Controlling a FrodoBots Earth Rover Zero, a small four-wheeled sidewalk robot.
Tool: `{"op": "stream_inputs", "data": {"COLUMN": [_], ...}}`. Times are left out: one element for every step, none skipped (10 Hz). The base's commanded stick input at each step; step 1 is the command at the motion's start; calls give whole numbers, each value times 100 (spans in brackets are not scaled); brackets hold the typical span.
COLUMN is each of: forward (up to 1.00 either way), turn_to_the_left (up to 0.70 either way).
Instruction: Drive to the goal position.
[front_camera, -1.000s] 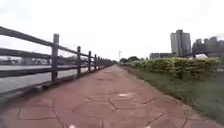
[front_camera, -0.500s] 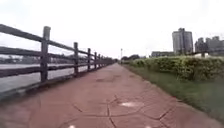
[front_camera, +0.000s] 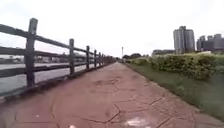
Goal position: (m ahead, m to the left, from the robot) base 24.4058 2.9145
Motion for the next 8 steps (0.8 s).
{"op": "stream_inputs", "data": {"forward": [100,100,100,100,100,100,100,100], "turn_to_the_left": [-5,1,1,1,1,1,1,1]}}
